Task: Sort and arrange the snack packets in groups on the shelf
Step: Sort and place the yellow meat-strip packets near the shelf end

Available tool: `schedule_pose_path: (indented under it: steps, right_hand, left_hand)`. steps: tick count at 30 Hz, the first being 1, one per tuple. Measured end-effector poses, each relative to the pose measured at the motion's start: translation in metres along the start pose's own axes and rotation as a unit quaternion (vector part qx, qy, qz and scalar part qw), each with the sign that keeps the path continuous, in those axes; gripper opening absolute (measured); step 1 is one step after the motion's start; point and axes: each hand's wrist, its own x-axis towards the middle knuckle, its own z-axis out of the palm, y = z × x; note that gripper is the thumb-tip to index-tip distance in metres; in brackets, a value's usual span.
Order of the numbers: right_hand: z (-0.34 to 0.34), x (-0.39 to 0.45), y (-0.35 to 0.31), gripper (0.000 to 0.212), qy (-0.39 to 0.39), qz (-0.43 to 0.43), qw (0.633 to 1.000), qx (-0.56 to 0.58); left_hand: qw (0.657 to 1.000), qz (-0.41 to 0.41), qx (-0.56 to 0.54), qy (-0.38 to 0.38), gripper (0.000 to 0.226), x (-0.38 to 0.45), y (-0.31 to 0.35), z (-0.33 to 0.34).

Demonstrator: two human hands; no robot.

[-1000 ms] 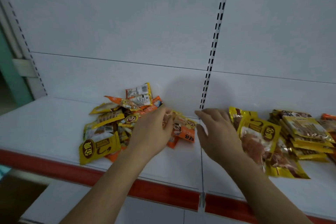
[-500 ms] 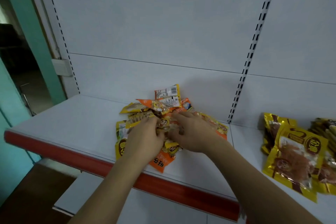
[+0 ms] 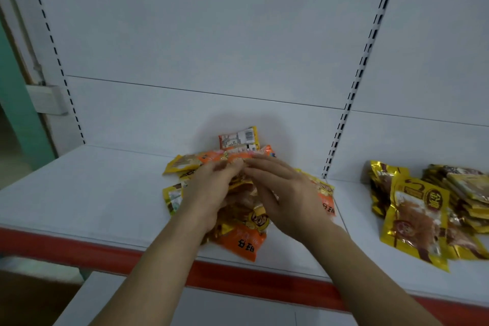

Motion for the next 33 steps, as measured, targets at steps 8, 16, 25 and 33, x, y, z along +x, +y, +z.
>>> schedule_pose_path:
  steps: [8,16,25,33]
  right_hand:
    - [0.040,0.049,0.003,0.054,-0.234,0.256,0.934,-0.079]
    - [0.058,0.058,0.005,0.028,-0.138,0.268,0.940,-0.159]
    - [0.043,0.031,-0.046,0.032,0.027,0.115,0.984,-0.136]
    - [-0.021,-0.022,0.035,0.056,-0.158,0.317,0.916,-0.189]
  left_hand:
    - [0.996,0.012,0.021,0.084,0.031,0.005,0.012,-0.072]
    - [0.992,0.048,0.054,0.101,0.023,0.015,0.011,-0.098]
    - [0.995,0.085,0.014,-0.040,0.064,0.012,0.013,-0.032]
    - [0.992,0.102,0.065,-0.023,0.019,0.031,-0.002,0.002]
